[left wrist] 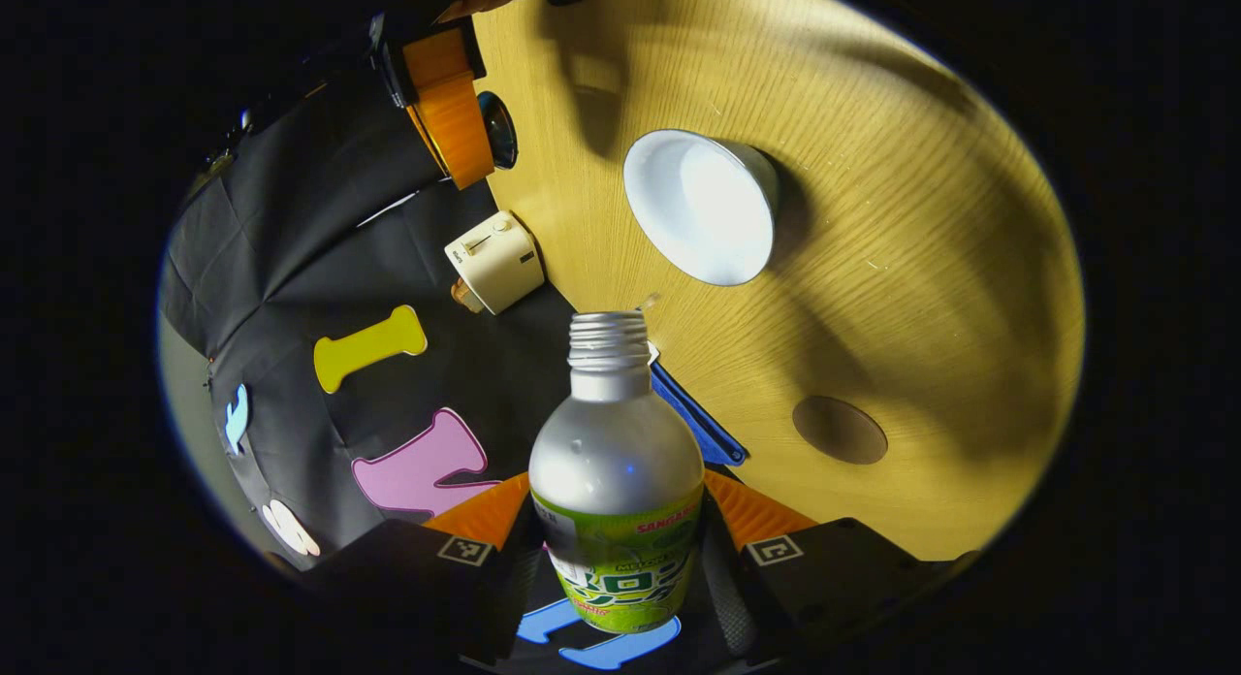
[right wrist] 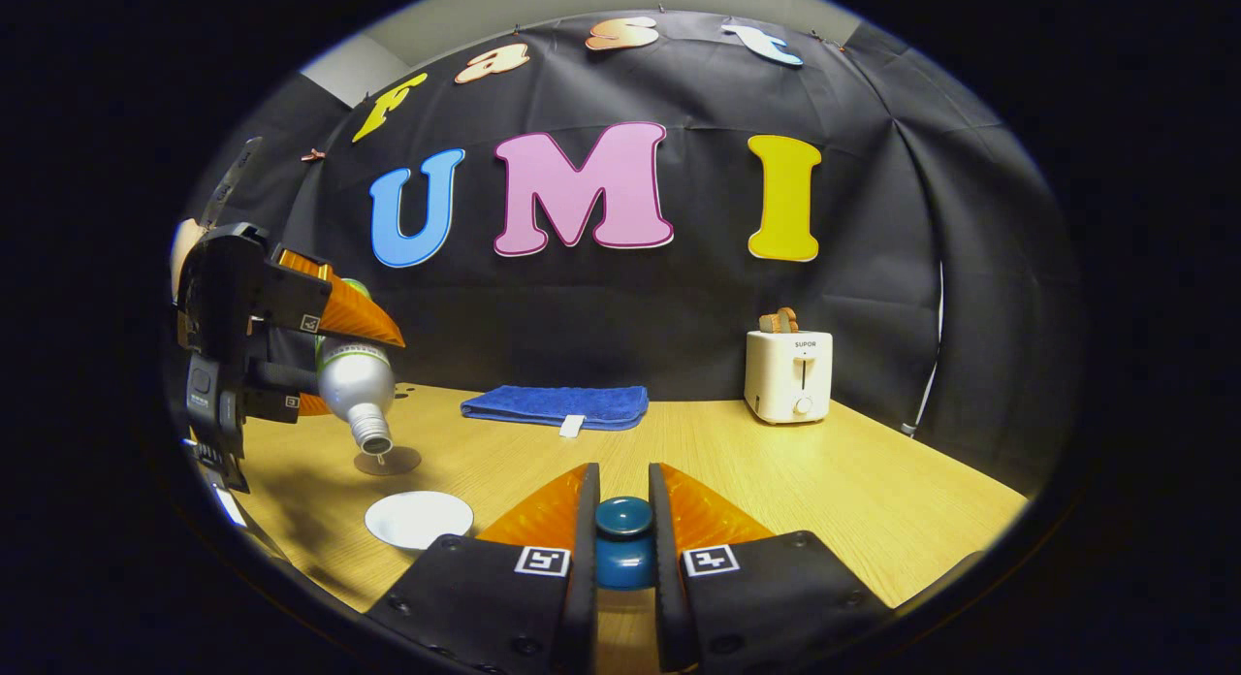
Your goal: Open the teacup lid with one hand, grasp the water bottle and pour water into the teacup with the other hand; after pouring, place the water bottle on the coaster and then close the teacup lid.
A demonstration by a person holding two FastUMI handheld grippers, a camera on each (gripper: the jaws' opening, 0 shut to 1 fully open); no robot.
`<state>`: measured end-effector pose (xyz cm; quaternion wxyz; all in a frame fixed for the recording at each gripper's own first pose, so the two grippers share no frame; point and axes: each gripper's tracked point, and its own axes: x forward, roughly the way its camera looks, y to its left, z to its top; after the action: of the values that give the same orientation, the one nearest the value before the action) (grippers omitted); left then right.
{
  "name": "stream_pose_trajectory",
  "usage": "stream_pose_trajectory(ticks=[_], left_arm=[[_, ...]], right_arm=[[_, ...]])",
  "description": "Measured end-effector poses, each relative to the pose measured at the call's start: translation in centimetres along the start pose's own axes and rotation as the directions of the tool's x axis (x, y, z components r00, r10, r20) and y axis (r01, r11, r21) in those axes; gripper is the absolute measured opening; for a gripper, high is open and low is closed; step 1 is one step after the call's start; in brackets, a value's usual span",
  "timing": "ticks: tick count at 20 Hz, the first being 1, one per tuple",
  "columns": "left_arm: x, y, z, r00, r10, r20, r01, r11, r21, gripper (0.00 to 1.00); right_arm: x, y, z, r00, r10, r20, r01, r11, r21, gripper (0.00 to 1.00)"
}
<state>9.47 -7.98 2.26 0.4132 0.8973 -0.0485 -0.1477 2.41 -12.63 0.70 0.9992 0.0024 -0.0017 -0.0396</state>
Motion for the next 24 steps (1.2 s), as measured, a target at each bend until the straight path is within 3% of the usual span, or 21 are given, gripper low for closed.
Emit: stream_pose_trajectory(ticks=[11, 13, 15, 17, 19, 20, 22, 24], left_arm=[[-0.4, 1.2, 1.4, 0.999, 0.032, 0.027, -0.034, 0.998, 0.056, 0.79], [-0.5, 1.1, 1.3, 0.998, 0.049, 0.037, -0.049, 0.999, 0.004, 0.8], [-0.8, 1.6, 2.0, 0.991, 0.116, 0.071, -0.109, 0.989, -0.098, 0.79], [-0.8, 1.8, 1.8, 0.982, 0.177, 0.069, -0.155, 0.956, -0.251, 0.79], [-1.3, 1.9, 1.0, 0.972, 0.232, 0.026, -0.199, 0.881, -0.43, 0.79], [-1.8, 1.8, 0.7, 0.967, 0.254, -0.005, -0.22, 0.824, -0.522, 0.79], [-2.9, 1.7, -0.4, 0.96, 0.272, -0.073, -0.243, 0.668, -0.704, 0.79], [-3.5, 1.5, -2.0, 0.951, 0.272, -0.146, -0.265, 0.476, -0.838, 0.79]], right_arm=[[0.0, 0.0, 0.0, 1.0, 0.0, 0.0, 0.0, 1.0, 0.0, 0.28], [0.0, 0.0, 0.0, 1.0, 0.0, 0.0, 0.0, 1.0, 0.0, 0.28], [0.0, 0.0, 0.0, 1.0, 0.0, 0.0, 0.0, 1.0, 0.0, 0.28], [0.0, 0.0, 0.0, 1.0, 0.0, 0.0, 0.0, 1.0, 0.0, 0.28], [0.0, 0.0, 0.0, 1.0, 0.0, 0.0, 0.0, 1.0, 0.0, 0.28], [0.0, 0.0, 0.0, 1.0, 0.0, 0.001, 0.0, 1.0, 0.0, 0.28], [0.0, 0.0, 0.0, 1.0, 0.001, 0.001, -0.001, 1.0, 0.0, 0.28], [0.0, 0.0, 0.0, 1.0, 0.001, 0.001, -0.001, 1.0, 0.0, 0.28]])
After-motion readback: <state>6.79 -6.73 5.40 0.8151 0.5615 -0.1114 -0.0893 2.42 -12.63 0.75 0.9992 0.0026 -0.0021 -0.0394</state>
